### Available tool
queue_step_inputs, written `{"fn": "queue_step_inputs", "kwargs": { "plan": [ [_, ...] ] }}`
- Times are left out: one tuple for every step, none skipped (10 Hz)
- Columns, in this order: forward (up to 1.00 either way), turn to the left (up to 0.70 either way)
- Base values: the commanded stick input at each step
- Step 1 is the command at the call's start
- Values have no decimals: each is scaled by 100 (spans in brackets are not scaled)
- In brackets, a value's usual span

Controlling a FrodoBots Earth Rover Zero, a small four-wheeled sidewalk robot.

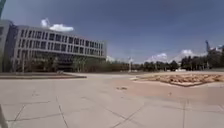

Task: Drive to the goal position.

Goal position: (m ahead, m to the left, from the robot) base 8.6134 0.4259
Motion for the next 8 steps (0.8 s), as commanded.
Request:
{"fn": "queue_step_inputs", "kwargs": {
  "plan": [
    [70,3],
    [70,3],
    [70,3],
    [70,3],
    [70,3],
    [70,3],
    [70,3],
    [70,3]
  ]
}}
